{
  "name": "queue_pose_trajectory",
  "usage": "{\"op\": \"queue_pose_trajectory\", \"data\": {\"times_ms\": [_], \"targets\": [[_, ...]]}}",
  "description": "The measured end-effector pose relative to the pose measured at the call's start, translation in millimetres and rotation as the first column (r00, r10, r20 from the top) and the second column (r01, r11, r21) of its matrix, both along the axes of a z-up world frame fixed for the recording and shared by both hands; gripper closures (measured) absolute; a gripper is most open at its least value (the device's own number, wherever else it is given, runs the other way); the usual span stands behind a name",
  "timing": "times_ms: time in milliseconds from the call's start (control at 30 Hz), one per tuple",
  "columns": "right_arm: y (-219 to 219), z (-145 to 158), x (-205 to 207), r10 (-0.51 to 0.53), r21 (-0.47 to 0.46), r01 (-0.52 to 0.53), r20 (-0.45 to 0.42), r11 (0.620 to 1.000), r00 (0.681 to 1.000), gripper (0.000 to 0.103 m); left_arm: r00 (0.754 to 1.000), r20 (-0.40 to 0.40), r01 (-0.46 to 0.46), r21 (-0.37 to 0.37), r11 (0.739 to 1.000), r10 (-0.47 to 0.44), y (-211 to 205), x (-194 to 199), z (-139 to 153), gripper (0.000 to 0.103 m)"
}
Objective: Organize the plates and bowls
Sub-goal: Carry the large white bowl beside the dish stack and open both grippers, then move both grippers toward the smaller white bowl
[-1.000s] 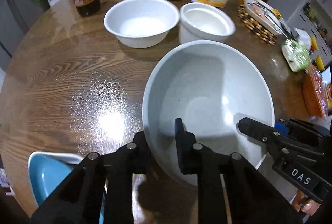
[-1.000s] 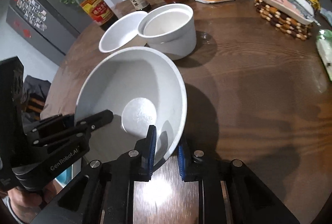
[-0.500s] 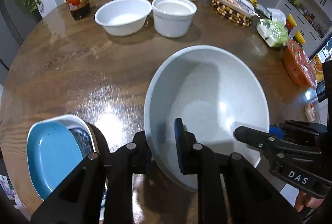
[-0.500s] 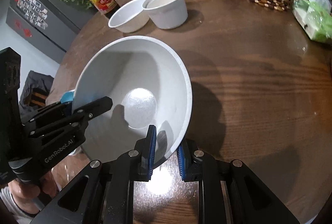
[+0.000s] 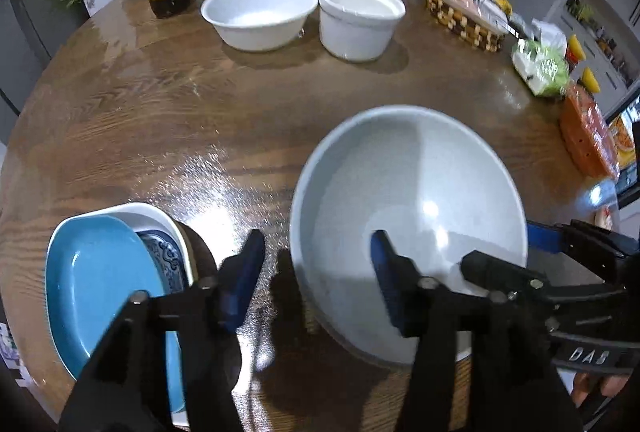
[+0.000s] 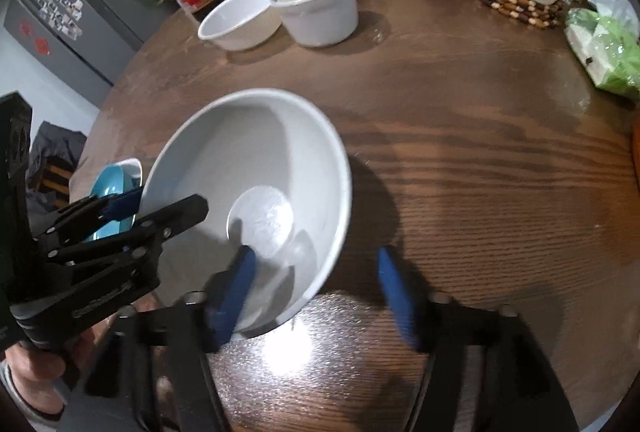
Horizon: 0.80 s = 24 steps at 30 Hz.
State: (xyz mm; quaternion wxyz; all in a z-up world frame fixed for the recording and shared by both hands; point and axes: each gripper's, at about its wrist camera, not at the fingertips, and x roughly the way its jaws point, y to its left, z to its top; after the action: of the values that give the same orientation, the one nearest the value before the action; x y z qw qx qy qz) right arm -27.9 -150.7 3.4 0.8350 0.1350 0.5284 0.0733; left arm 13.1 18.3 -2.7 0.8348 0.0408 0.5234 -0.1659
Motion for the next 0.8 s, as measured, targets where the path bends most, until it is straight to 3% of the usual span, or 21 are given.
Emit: {"op": "queue_pose_trajectory", "data": {"times_ms": [200, 333, 467, 667, 800], "targets": [[-28.8, 14.5, -12.1, -0.082, 0.074, 0.079, 0.04, 0.994, 0.996, 0.037, 0.998, 0.056, -0.038, -0.031, 0.999, 0.04, 15.6, 1.3, 24.0, 0.026], [-38.8, 29.4, -14.5, -0.108, 0.111, 0.1, 0.07, 0.989, 0.992, 0.037, 0.994, 0.096, -0.053, -0.021, 0.998, 0.054, 20.8, 0.6, 37.4, 0.024], [-41.2, 47.9, -14.8, -0.104, 0.117, 0.091, 0.106, 0.989, 0.989, 0.037, 0.989, 0.132, -0.07, -0.01, 0.998, 0.07, 23.6, 0.7, 49.0, 0.012], [-37.2, 73.6, -9.1, -0.069, 0.108, 0.052, 0.157, 0.993, 0.985, 0.036, 0.979, 0.187, -0.088, 0.016, 0.996, 0.084, 28.2, 4.4, 67.5, 0.011], [-34.9, 94.8, -1.6, -0.04, 0.093, 0.022, 0.2, 0.995, 0.979, 0.036, 0.967, 0.24, -0.099, 0.029, 0.995, 0.09, 29.0, 9.0, 83.9, 0.001]]}}
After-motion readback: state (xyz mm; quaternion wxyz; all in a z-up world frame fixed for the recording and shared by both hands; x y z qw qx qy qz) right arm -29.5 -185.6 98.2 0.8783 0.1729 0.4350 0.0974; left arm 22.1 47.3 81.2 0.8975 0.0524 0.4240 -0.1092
